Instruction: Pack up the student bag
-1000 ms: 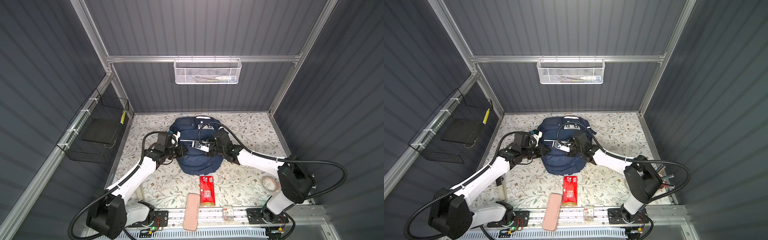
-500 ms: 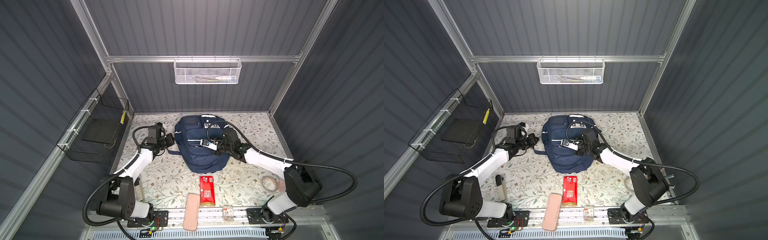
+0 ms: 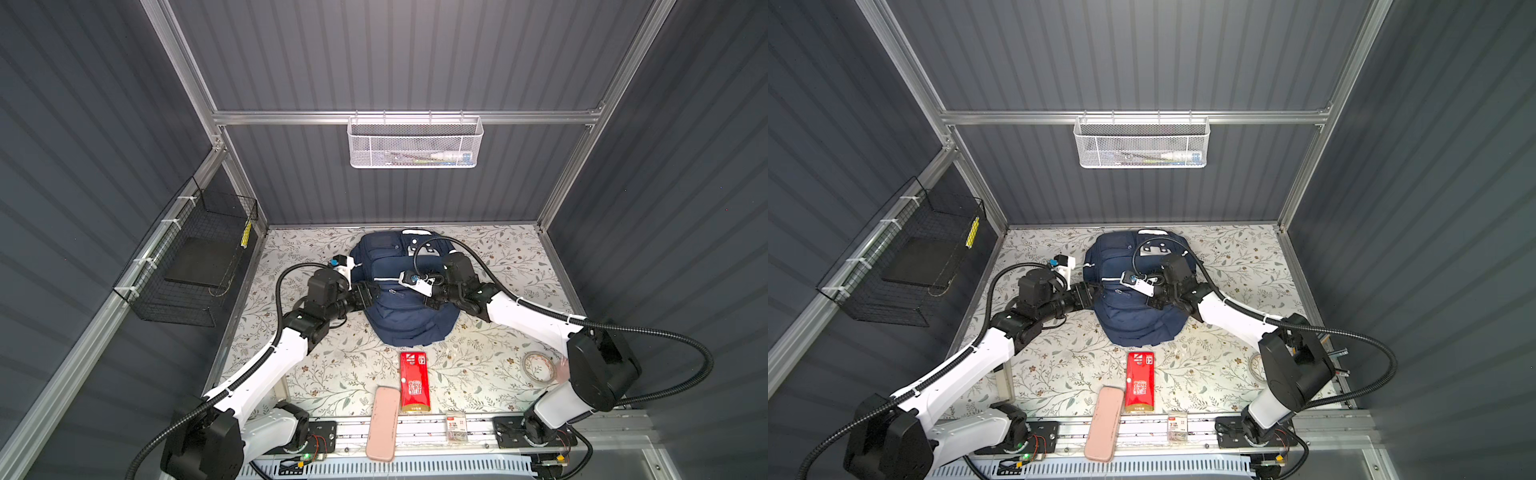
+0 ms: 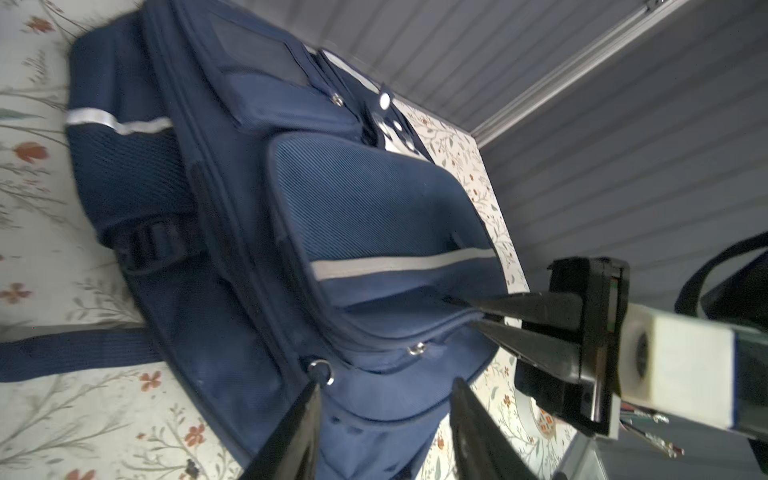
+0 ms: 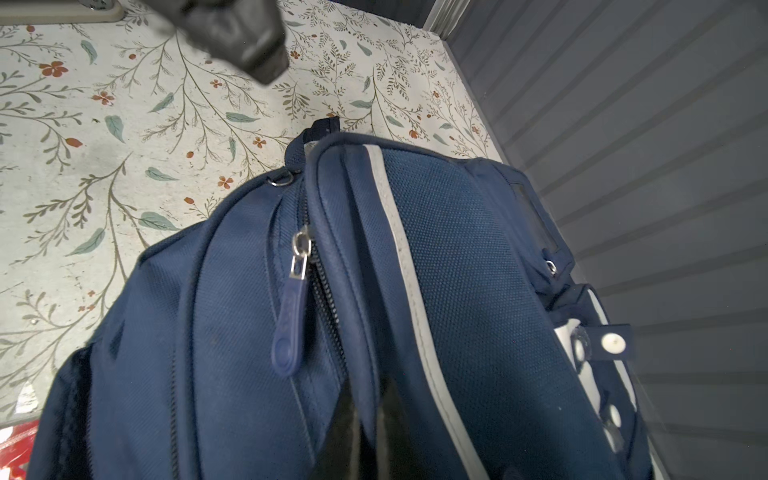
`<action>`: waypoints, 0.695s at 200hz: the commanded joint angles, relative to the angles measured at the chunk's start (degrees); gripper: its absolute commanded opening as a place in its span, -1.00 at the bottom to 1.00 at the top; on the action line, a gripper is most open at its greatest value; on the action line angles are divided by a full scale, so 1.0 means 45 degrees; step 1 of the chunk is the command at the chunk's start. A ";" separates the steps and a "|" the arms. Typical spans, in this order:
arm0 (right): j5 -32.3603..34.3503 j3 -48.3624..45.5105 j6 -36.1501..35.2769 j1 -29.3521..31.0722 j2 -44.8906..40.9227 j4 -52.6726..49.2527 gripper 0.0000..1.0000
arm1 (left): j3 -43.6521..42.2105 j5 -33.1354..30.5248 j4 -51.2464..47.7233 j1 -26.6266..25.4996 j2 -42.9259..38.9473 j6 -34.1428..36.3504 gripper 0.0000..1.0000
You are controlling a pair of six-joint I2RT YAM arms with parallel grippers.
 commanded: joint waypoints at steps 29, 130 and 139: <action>-0.0424 0.0898 0.0872 0.0324 -0.0131 -0.0131 -1.00 | -0.0217 -0.1363 0.1388 -0.1071 0.0455 -0.0725 -0.04; -0.0635 0.1639 0.1784 0.1021 0.0117 -0.0026 -1.00 | 0.1007 -0.4294 0.0580 -0.2445 0.2327 -0.0173 -0.15; -0.0675 0.1593 0.1826 0.1016 0.0128 0.0069 -1.00 | 0.1483 -0.4569 -0.0114 -0.2481 0.2664 0.0042 -0.23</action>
